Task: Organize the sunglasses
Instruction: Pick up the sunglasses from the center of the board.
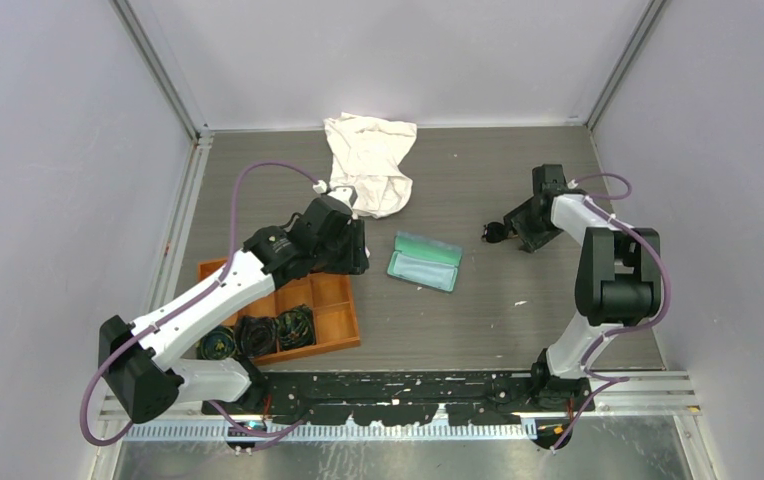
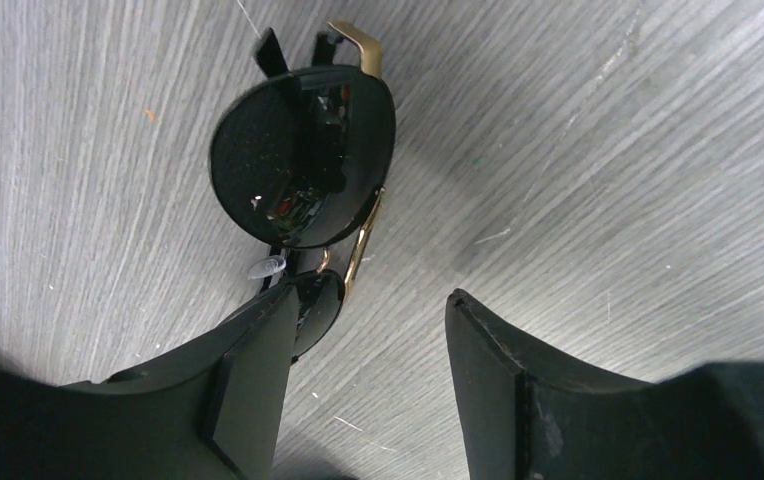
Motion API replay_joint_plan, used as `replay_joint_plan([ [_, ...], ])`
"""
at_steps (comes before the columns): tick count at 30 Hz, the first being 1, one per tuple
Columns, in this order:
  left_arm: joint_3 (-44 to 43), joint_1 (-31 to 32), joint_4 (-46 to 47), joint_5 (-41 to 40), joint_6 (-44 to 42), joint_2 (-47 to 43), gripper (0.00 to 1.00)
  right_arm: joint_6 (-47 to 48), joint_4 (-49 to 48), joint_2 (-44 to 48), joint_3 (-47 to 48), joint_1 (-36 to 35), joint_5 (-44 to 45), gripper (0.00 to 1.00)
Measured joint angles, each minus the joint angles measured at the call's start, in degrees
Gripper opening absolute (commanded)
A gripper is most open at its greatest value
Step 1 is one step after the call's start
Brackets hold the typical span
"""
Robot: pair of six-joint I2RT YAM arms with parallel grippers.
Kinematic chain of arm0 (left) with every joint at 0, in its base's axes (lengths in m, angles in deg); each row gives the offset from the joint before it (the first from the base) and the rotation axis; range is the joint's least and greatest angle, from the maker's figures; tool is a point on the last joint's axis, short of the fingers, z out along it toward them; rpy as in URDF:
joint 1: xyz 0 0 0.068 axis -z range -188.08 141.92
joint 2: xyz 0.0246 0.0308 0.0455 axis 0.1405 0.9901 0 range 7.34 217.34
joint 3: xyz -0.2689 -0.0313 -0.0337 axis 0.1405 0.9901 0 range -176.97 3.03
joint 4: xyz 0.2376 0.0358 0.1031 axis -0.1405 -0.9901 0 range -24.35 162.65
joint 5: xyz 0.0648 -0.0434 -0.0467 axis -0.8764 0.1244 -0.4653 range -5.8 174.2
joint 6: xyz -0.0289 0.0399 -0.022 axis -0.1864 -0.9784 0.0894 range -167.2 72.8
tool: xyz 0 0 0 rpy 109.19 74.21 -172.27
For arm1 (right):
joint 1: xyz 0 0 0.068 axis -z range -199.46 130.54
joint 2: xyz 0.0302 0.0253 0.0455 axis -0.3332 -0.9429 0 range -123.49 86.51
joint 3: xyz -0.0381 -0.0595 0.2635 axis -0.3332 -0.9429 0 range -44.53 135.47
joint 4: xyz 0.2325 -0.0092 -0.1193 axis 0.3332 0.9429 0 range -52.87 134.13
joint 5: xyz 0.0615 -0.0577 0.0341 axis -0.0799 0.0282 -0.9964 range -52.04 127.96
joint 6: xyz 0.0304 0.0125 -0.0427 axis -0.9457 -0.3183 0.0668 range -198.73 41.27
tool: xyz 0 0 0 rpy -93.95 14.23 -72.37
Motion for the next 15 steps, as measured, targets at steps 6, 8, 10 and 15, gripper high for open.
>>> replay_joint_plan([
  [6,0.0,0.0,0.0,0.04,0.07,0.0,0.45,0.0,-0.35,-2.23,2.12,-0.26,-0.02,0.62],
  [8,0.0,0.02,0.0,0.04,0.11,0.0,0.45,-0.02,-0.35,-3.08,2.75,-0.26,0.02,0.63],
  [10,0.0,0.0,0.0,0.04,0.15,0.0,0.45,0.0,-0.33,-3.74,3.28,-0.26,0.17,0.64],
  [15,0.0,0.02,-0.02,0.04,0.13,0.0,0.45,-0.98,-0.59,-3.91,3.69,-0.26,0.55,0.65],
])
